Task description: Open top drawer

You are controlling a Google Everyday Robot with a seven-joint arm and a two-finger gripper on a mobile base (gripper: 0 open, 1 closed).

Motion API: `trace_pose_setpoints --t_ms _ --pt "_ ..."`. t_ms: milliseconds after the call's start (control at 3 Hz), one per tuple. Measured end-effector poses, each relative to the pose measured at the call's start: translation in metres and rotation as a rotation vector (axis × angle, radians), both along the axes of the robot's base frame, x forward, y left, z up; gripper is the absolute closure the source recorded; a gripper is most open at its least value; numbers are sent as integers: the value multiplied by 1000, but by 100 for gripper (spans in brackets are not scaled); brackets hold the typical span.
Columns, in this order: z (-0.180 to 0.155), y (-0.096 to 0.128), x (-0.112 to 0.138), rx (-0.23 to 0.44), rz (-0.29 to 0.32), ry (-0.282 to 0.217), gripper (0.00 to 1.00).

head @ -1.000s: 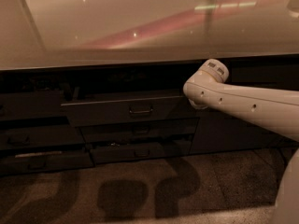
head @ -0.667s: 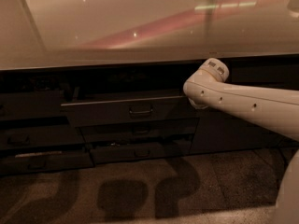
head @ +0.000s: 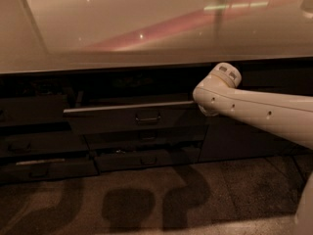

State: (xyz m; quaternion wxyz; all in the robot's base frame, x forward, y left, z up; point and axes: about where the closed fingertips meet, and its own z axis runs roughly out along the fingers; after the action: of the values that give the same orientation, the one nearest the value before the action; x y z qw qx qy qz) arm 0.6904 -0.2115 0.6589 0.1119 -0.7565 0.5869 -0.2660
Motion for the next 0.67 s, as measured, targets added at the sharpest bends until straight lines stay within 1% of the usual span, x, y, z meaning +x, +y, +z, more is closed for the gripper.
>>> trace_pose_setpoints --t_ms 333,667 --pt "-5 -1 -9 -2 9 -1 100" --pt "-1 -1 -9 -2 9 -1 100"
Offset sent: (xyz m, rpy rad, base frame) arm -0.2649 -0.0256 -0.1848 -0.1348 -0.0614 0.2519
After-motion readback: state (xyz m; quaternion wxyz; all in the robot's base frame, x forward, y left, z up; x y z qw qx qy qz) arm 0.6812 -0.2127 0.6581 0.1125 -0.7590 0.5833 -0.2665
